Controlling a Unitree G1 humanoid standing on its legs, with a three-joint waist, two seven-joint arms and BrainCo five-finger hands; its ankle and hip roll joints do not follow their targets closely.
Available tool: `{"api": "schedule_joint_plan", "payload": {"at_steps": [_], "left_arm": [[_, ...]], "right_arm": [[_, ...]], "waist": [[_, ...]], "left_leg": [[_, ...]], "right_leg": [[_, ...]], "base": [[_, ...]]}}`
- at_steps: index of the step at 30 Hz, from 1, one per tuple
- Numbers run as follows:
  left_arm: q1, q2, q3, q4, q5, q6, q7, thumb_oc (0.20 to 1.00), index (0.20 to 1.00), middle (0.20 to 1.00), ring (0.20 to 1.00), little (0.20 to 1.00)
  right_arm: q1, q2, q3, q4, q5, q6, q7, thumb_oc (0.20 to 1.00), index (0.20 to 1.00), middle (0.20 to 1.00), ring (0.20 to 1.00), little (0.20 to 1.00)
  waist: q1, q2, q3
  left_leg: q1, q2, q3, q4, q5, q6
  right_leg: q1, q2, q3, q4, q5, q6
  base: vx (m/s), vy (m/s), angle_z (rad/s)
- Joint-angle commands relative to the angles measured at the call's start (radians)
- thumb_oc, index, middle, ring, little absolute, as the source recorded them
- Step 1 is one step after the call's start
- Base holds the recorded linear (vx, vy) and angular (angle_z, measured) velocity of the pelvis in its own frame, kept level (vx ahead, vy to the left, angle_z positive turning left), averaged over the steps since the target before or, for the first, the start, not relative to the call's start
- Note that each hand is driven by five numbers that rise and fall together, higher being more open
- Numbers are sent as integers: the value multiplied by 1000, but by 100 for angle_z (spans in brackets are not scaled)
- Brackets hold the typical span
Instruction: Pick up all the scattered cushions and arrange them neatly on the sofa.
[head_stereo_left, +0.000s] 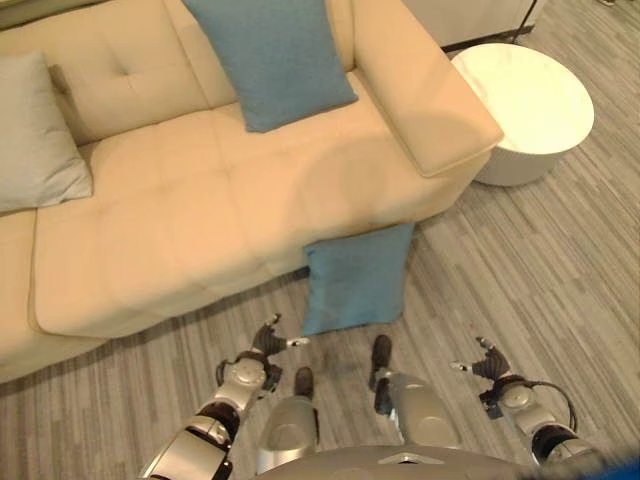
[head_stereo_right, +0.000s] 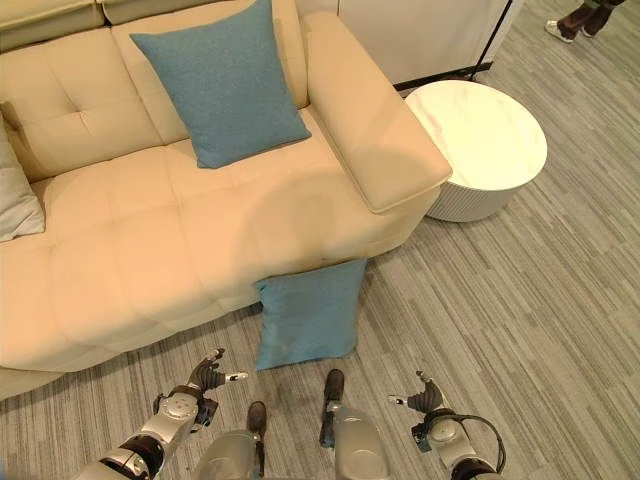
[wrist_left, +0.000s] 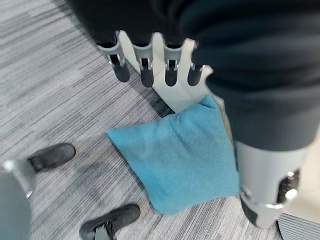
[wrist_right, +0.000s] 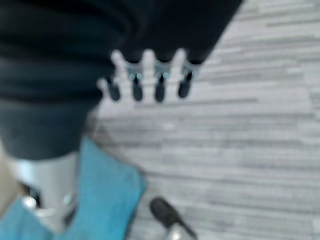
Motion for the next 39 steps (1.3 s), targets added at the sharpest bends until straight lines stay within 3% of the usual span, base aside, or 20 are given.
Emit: {"api": "schedule_joint_plan", "payload": {"at_steps": [1, 5, 10, 13, 17, 23, 24, 26, 31, 37, 39], "left_arm": [[22, 1, 12, -7, -16, -17, 10, 1000, 1000, 1000, 1000, 1000], [31, -8, -2, 20, 3, -11, 4, 1000, 1000, 1000, 1000, 1000], [44, -5, 12, 39, -6, -9, 5, 1000, 1000, 1000, 1000, 1000], [43, 10, 26, 40, -10, -14, 11, 1000, 1000, 1000, 1000, 1000], [33, 25, 39, 27, -25, -21, 20, 1000, 1000, 1000, 1000, 1000], [-9, 50, 42, -30, -67, -41, 49, 1000, 1000, 1000, 1000, 1000], [-33, 57, 32, -47, -69, -45, 61, 1000, 1000, 1000, 1000, 1000], [-38, 59, 23, -51, -63, -48, 57, 1000, 1000, 1000, 1000, 1000], [-53, 54, 17, -88, -88, -63, 66, 1000, 1000, 1000, 1000, 1000], [-132, 51, 48, -114, -187, -93, 168, 1000, 1000, 1000, 1000, 1000], [-174, 45, 55, -136, -250, -114, 210, 1000, 1000, 1000, 1000, 1000]], "right_arm": [[26, -25, 17, -5, 19, -27, -21, 1000, 1000, 1000, 1000, 1000], [29, -24, 20, 24, 24, -20, -24, 1000, 1000, 1000, 1000, 1000], [29, -15, 23, 28, 19, -13, -15, 1000, 1000, 1000, 1000, 1000], [-1, 1, 42, 38, 3, -6, -14, 1000, 1000, 1000, 1000, 1000], [-30, 6, 52, 33, -1, -5, -17, 1000, 1000, 1000, 1000, 1000], [-99, -6, 75, -19, -3, -13, -33, 1000, 1000, 1000, 1000, 1000], [-123, -11, 87, -54, -9, -15, -42, 1000, 1000, 1000, 1000, 1000], [-115, -17, 83, -68, -8, -18, -43, 1000, 1000, 1000, 1000, 1000], [-112, -33, 83, -81, -8, -26, -62, 1000, 1000, 1000, 1000, 1000], [-171, -41, 87, -146, 29, -51, -135, 1000, 1000, 1000, 1000, 1000], [-204, -51, 80, -195, 45, -60, -180, 1000, 1000, 1000, 1000, 1000]], "waist": [[-4, -43, -35], [21, -38, -37], [26, -31, -48], [39, -38, -42], [54, -44, -27], [73, -47, 39], [69, -45, 66], [69, -52, 64], [57, -38, 76], [42, -30, 101], [35, -25, 114]], "left_leg": [[-86, -12, 91, 157, -43, -6], [-148, -53, 54, 61, 8, -12], [-116, -77, 30, 7, 2, -1], [-111, -79, 78, 15, -25, 29], [-128, -75, 118, 38, -49, 50], [-163, -71, 159, 55, -66, 78], [-164, -69, 164, 35, -60, 77], [-170, -75, 163, 46, -65, 75], [-229, -78, 136, 51, -46, 64], [-379, -76, 104, 131, -38, 57], [-415, -72, 94, 166, -70, 51]], "right_leg": [[134, -17, 81, -43, -136, 64], [165, 1, 90, -59, -151, 68], [149, 0, 130, -24, -160, 92], [117, -30, 165, -7, -144, 122], [68, -52, 180, 22, -131, 139], [-40, -87, 176, 104, -91, 172], [-102, -102, 152, 111, -54, 175], [-64, -104, 147, 73, -61, 175], [-104, -87, 147, 57, -66, 149], [-246, -79, 127, 144, -100, 116], [-287, -78, 132, 195, -138, 119]], "base": [[46, -22, 22], [133, 52, 28], [109, 146, -34], [54, 149, -71], [-14, 123, -62], [-83, 75, -41], [-68, 12, -25], [-24, -45, -18], [-30, -99, 6], [-37, -90, 15], [23, -17, 14]]}}
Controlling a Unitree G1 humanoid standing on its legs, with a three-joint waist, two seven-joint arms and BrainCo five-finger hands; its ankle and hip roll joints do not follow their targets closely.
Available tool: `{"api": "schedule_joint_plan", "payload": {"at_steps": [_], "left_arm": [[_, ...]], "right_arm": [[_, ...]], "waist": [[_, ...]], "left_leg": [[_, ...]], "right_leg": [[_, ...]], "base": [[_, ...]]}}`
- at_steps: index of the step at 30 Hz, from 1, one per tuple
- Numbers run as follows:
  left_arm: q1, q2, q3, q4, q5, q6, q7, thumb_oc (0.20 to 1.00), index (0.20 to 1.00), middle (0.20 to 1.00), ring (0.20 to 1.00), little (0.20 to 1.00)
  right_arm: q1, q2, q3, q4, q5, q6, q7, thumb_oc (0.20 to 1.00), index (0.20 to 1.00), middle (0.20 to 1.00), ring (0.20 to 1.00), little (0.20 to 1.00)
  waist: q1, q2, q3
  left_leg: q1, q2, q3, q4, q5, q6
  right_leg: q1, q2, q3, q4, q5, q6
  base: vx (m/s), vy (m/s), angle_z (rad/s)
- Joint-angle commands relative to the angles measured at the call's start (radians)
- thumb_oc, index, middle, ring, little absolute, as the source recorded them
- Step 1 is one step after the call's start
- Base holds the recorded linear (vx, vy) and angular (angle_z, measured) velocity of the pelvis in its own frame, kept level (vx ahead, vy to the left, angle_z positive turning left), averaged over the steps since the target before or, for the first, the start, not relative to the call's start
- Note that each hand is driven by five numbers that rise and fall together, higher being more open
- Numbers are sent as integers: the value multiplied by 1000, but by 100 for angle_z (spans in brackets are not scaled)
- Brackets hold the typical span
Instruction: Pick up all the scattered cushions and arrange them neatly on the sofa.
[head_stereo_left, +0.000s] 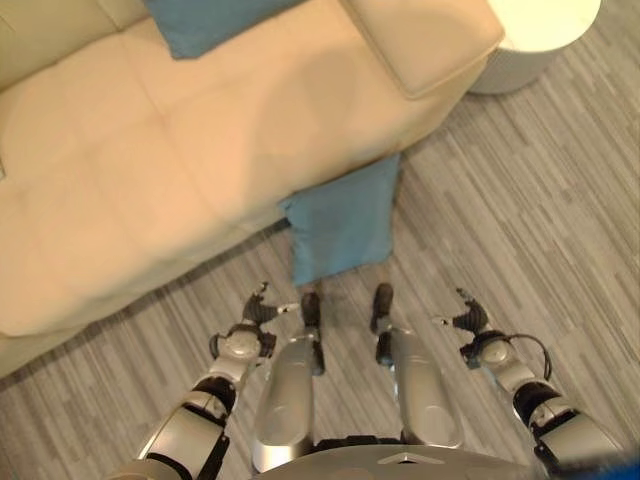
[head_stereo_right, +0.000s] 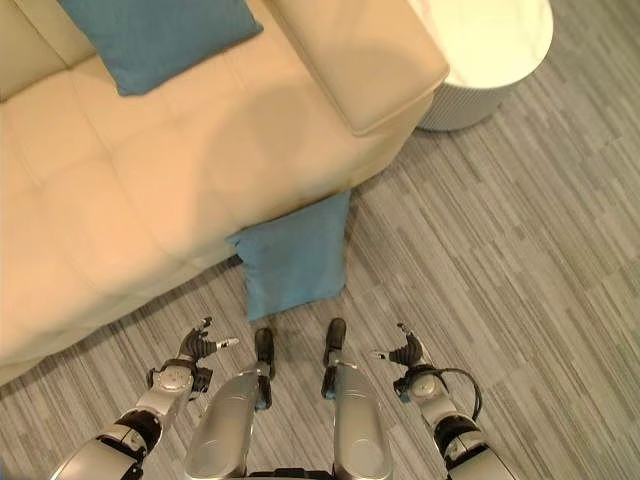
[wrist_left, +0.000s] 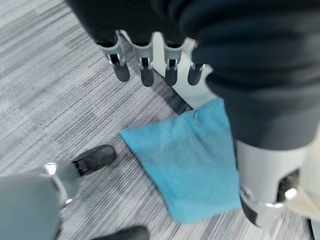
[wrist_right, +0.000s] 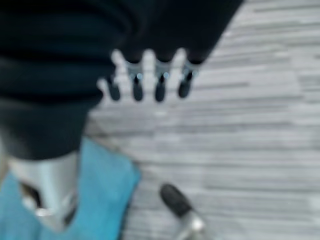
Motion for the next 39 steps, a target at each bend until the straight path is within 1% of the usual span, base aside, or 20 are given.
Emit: {"api": "schedule_joint_plan", "payload": {"at_steps": [1, 3, 4, 5, 7, 8, 10, 12, 14, 15, 17, 18, 22, 24, 25, 27, 28, 34, 37, 39], "left_arm": [[-6, -9, 31, -69, -96, -68, 93, 1000, 1000, 1000, 1000, 1000], [-68, -5, 27, -70, -133, -76, 115, 1000, 1000, 1000, 1000, 1000], [-165, 12, 11, -66, -152, -77, 135, 1000, 1000, 1000, 1000, 1000], [-166, 12, 11, -66, -152, -77, 135, 1000, 1000, 1000, 1000, 1000], [-325, 56, -24, -43, -141, -69, 158, 1000, 1000, 1000, 1000, 1000], [-329, 56, -23, -41, -142, -69, 157, 1000, 1000, 1000, 1000, 1000], [-421, 80, -31, -31, -133, -59, 168, 1000, 1000, 1000, 1000, 1000], [-443, 81, -31, -32, -138, -57, 170, 1000, 1000, 1000, 1000, 1000], [-492, 87, -28, -23, -150, -53, 183, 1000, 1000, 1000, 1000, 1000], [-534, 92, -37, -20, -140, -47, 199, 1000, 1000, 1000, 1000, 1000], [-547, 92, -42, -25, -129, -40, 203, 1000, 1000, 1000, 1000, 1000], [-587, 99, -55, -27, -104, -28, 227, 1000, 1000, 1000, 1000, 1000], [-613, 87, -60, -65, -59, -10, 286, 1000, 1000, 1000, 1000, 1000], [-610, 85, -60, -83, -53, -8, 296, 1000, 1000, 1000, 1000, 1000], [-596, 79, -62, -110, -59, -14, 296, 1000, 1000, 1000, 1000, 1000], [-594, 77, -65, -108, -55, -14, 292, 1000, 1000, 1000, 1000, 1000], [-611, 82, -74, -91, -58, -13, 286, 1000, 1000, 1000, 1000, 1000], [-654, 95, -90, -73, -67, -16, 268, 1000, 1000, 1000, 1000, 1000], [-668, 101, -96, -77, -71, -17, 264, 1000, 1000, 1000, 1000, 1000], [-730, 109, -110, -75, -63, -11, 271, 1000, 1000, 1000, 1000, 1000]], "right_arm": [[11, -59, 6, -91, 40, -39, -89, 1000, 1000, 1000, 1000, 1000], [-40, -81, 2, -119, 48, -52, -131, 1000, 1000, 1000, 1000, 1000], [-118, -106, 4, -145, 60, -62, -173, 1000, 1000, 1000, 1000, 1000], [-118, -106, 4, -144, 60, -62, -173, 1000, 1000, 1000, 1000, 1000], [-246, -153, 7, -193, 74, -87, -238, 1000, 1000, 1000, 1000, 1000], [-249, -153, 6, -192, 74, -87, -238, 1000, 1000, 1000, 1000, 1000], [-308, -170, -11, -252, 86, -112, -279, 1000, 1000, 1000, 1000, 1000], [-319, -173, -18, -278, 85, -118, -291, 1000, 1000, 1000, 1000, 1000], [-337, -169, -35, -308, 93, -127, -316, 1000, 1000, 1000, 1000, 1000], [-355, -175, -52, -335, 79, -133, -344, 1000, 1000, 1000, 1000, 1000], [-357, -180, -64, -349, 76, -135, -351, 1000, 1000, 1000, 1000, 1000], [-379, -186, -81, -359, 71, -136, -380, 1000, 1000, 1000, 1000, 1000], [-417, -205, -94, -336, 62, -130, -409, 1000, 1000, 1000, 1000, 1000], [-422, -209, -97, -340, 59, -127, -413, 1000, 1000, 1000, 1000, 1000], [-423, -218, -108, -346, 56, -127, -418, 1000, 1000, 1000, 1000, 1000], [-426, -221, -111, -349, 56, -128, -417, 1000, 1000, 1000, 1000, 1000], [-440, -237, -117, -361, 57, -133, -415, 1000, 1000, 1000, 1000, 1000], [-466, -263, -121, -395, 51, -141, -415, 1000, 1000, 1000, 1000, 1000], [-474, -268, -116, -409, 49, -144, -411, 1000, 1000, 1000, 1000, 1000], [-504, -295, -107, -438, 38, -141, -399, 1000, 1000, 1000, 1000, 1000]], "waist": [[-8, 7, -45], [-17, 12, -34], [-28, 19, -22], [-28, 19, -22], [-43, 26, -2], [-44, 27, -3], [-58, 30, 8], [-62, 31, 3], [-70, 31, 5], [-73, 30, 4], [-73, 31, 1], [-73, 33, 3], [-63, 38, 14], [-62, 40, 14], [-57, 42, 16], [-58, 42, 14], [-63, 40, 12], [-67, 30, -13], [-68, 29, -17], [-79, 35, -21]], "left_leg": [[-81, -22, -79, 118, -125, -17], [-137, -19, -79, 149, -124, -18], [-208, -15, -79, 184, -125, -19], [-209, -15, -80, 185, -125, -19], [-318, -12, -82, 236, -129, -19], [-325, -12, -82, 240, -130, -19], [-432, -11, -91, 305, -145, -14], [-470, -11, -94, 330, -154, -10], [-543, -14, -101, 369, -168, -3], [-604, -20, -107, 409, -186, 3], [-638, -19, -106, 441, -197, 5], [-694, -23, -114, 484, -215, 9], [-760, -36, -117, 538, -243, 18], [-781, -42, -120, 555, -247, 20], [-806, -49, -123, 571, -247, 18], [-814, -53, -125, 571, -249, 18], [-840, -58, -129, 582, -248, 16], [-915, -64, -127, 596, -242, 13], [-926, -68, -122, 589, -243, 15], [-981, -73, -114, 596, -237, 19]], "right_leg": [[20, -22, 48, 64, -135, 81], [-40, -29, 50, 105, -139, 81], [-112, -34, 54, 146, -145, 82], [-113, -34, 54, 146, -145, 82], [-223, -39, 61, 209, -156, 80], [-229, -39, 62, 213, -157, 80], [-334, -43, 77, 283, -170, 75], [-373, -46, 84, 307, -179, 73], [-446, -48, 95, 355, -186, 73], [-504, -51, 102, 392, -203, 71], [-535, -54, 108, 420, -214, 69], [-590, -62, 115, 469, -229, 72], [-658, -74, 122, 526, -249, 74], [-677, -75, 125, 544, -253, 73], [-699, -77, 125, 562, -260, 72], [-710, -75, 131, 565, -261, 72], [-742, -72, 138, 583, -258, 70], [-812, -73, 140, 596, -256, 65], [-833, -69, 148, 596, -250, 69], [-888, -68, 165, 601, -230, 81]], "base": [[-55, 10, 13], [-85, 32, 8], [-92, 44, 4], [-133, 91, 4], [-112, 77, 4], [-81, 63, 2], [-64, 82, 2], [-12, 58, -1], [6, 71, -1], [14, 76, -2], [30, 52, -1], [31, 55, 3], [34, 38, 5], [32, 7, 8], [37, -6, 10], [40, 10, 10], [43, 23, 8], [5, 2, 1], [2, 29, -1], [-4, 70, -2]]}}
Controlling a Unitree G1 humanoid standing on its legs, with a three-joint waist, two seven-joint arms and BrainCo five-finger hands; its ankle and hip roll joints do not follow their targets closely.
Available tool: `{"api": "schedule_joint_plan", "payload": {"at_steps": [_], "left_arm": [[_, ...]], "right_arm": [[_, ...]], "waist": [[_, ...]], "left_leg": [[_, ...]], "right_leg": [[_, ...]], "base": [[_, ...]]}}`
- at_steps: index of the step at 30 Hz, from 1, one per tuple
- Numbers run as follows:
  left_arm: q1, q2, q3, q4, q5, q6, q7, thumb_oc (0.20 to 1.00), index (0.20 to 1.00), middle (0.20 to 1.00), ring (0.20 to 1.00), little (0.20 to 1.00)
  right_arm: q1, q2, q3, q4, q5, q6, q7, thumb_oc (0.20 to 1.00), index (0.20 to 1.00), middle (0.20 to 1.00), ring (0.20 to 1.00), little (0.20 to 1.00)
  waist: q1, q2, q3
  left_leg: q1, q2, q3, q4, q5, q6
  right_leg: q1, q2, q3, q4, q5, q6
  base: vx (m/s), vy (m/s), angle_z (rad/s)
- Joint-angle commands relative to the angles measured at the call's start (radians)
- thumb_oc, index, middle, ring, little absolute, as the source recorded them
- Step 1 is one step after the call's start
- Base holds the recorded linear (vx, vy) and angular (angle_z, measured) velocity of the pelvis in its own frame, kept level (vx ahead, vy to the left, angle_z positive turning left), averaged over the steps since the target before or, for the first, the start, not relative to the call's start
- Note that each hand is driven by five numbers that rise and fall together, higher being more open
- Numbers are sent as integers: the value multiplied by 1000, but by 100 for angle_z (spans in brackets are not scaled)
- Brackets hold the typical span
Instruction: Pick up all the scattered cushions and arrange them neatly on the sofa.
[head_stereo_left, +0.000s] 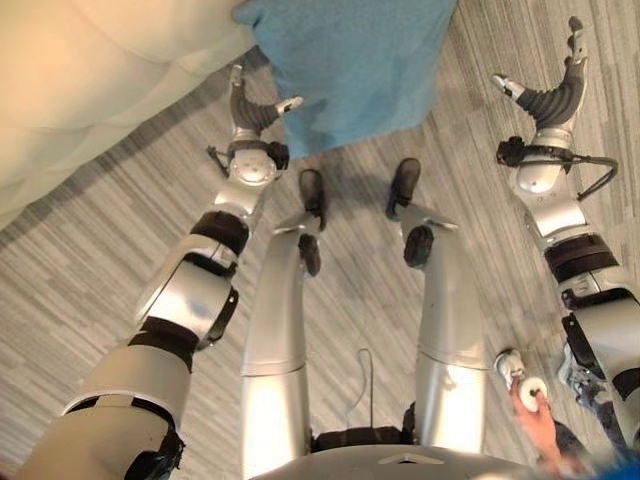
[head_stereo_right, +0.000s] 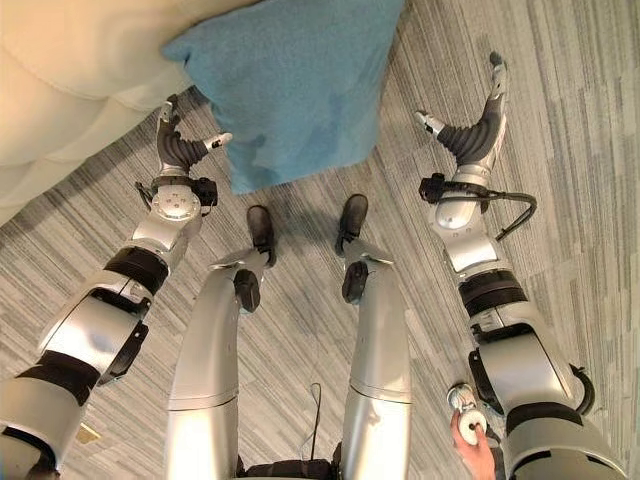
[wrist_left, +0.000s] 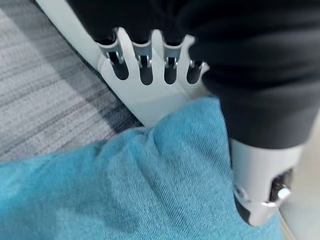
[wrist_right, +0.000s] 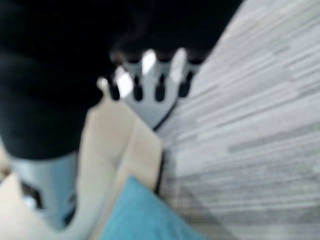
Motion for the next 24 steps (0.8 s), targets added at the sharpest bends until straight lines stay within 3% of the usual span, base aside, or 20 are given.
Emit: {"api": "schedule_joint_plan", "payload": {"at_steps": [1, 17, 24], "left_arm": [[-22, -7, 9, 13, 46, -15, 5, 1000, 1000, 1000, 1000, 1000], [-74, -38, 54, 57, -27, 18, 89, 1000, 1000, 1000, 1000, 1000], [-62, -33, 74, 69, -105, 14, 57, 1000, 1000, 1000, 1000, 1000]], "right_arm": [[42, -55, 7, -67, -32, -47, -10, 1000, 1000, 1000, 1000, 1000], [-38, -132, 48, -71, -37, -17, -5, 1000, 1000, 1000, 1000, 1000], [1, -132, 21, -82, -29, -18, 14, 1000, 1000, 1000, 1000, 1000]], "waist": [[-8, 33, -85], [1, 73, -64], [-3, 73, -46]], "left_leg": [[-38, -55, -116, -49, -90, -42], [-186, -40, -94, 48, -93, -35], [-215, -40, -110, 91, -89, -41]], "right_leg": [[37, 33, 77, 12, -116, 97], [-128, 44, 113, 112, -116, 102], [-148, 54, 107, 143, -119, 90]], "base": [[-3, 45, -4], [16, 2, -7], [8, -37, -3]]}}
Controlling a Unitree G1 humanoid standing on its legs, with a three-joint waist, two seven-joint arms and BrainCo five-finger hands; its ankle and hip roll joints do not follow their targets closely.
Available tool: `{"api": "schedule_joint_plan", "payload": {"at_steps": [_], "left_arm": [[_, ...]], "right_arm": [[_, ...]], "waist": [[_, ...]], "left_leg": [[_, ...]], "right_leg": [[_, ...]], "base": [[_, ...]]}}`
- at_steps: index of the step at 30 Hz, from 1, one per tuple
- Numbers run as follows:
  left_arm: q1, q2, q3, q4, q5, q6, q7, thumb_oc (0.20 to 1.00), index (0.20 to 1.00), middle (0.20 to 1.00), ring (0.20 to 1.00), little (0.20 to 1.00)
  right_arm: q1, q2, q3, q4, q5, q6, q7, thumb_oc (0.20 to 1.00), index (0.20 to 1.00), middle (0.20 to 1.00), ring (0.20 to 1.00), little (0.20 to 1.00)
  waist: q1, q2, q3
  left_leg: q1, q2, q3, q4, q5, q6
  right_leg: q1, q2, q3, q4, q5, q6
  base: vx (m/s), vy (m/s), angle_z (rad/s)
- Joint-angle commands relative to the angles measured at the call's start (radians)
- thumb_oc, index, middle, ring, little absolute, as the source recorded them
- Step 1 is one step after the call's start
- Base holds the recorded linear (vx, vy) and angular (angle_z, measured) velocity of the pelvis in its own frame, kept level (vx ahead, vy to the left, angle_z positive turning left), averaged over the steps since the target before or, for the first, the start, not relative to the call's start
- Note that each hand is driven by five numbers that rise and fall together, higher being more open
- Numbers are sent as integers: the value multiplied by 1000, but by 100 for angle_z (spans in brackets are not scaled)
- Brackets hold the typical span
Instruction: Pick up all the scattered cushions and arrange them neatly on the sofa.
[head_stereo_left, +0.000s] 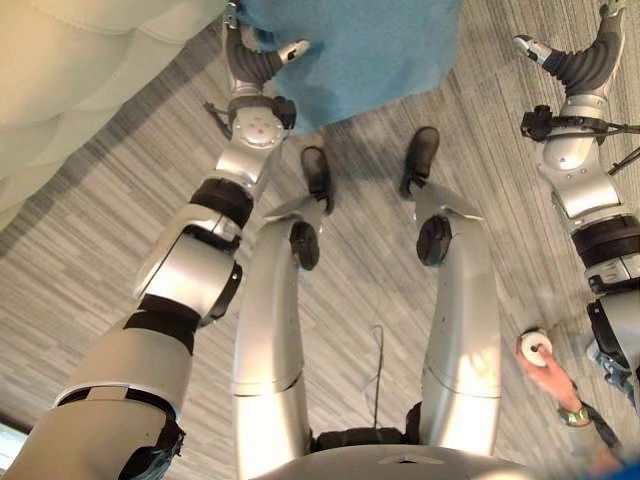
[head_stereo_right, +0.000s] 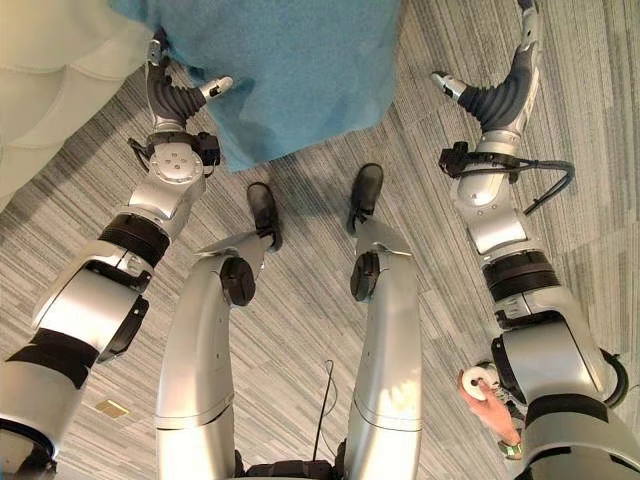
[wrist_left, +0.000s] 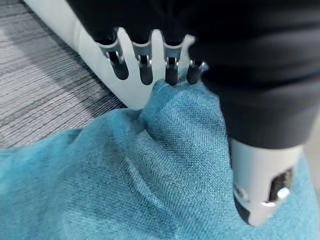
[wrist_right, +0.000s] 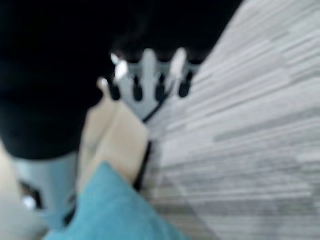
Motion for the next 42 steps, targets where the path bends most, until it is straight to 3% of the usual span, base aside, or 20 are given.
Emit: {"api": "schedule_joint_plan", "payload": {"at_steps": [1, 9, 19, 30, 42], "left_arm": [[68, -36, 85, 82, -100, 1, -14, 1000, 1000, 1000, 1000, 1000], [104, -86, 132, 69, -266, -22, -25, 1000, 1000, 1000, 1000, 1000], [88, -88, 154, 54, -389, -54, -35, 1000, 1000, 1000, 1000, 1000], [28, -10, 84, 45, -207, -6, -45, 1000, 1000, 1000, 1000, 1000], [-81, 2, 68, 98, -229, 6, -49, 1000, 1000, 1000, 1000, 1000]], "right_arm": [[38, -33, -8, -65, -14, -19, 3, 1000, 1000, 1000, 1000, 1000], [64, -19, -18, -75, -6, 3, 17, 1000, 1000, 1000, 1000, 1000], [50, -29, -13, -77, 12, 5, 25, 1000, 1000, 1000, 1000, 1000], [68, -45, -35, -96, 8, -8, 59, 1000, 1000, 1000, 1000, 1000], [100, -68, -55, -176, 19, -22, 93, 1000, 1000, 1000, 1000, 1000]], "waist": [[-34, 69, -38], [-27, 73, -31], [-29, 69, -27], [-43, 51, -7], [-65, 47, -6]], "left_leg": [[-24, -86, -168, -59, -38, -40], [-25, -85, -169, -46, -43, -39], [-25, -83, -173, -32, -49, -40], [-25, -78, -165, -10, -56, -36], [-25, -66, -156, 18, -78, -27]], "right_leg": [[80, 14, 26, 23, -115, 91], [79, 24, 26, 42, -115, 86], [79, 27, 35, 51, -112, 88], [79, 28, 50, 64, -97, 99], [79, 49, 65, 51, -84, 105]], "base": [[0, 0, 0], [0, -2, -1], [0, 1, 0], [6, 43, -3], [10, 26, -8]]}}
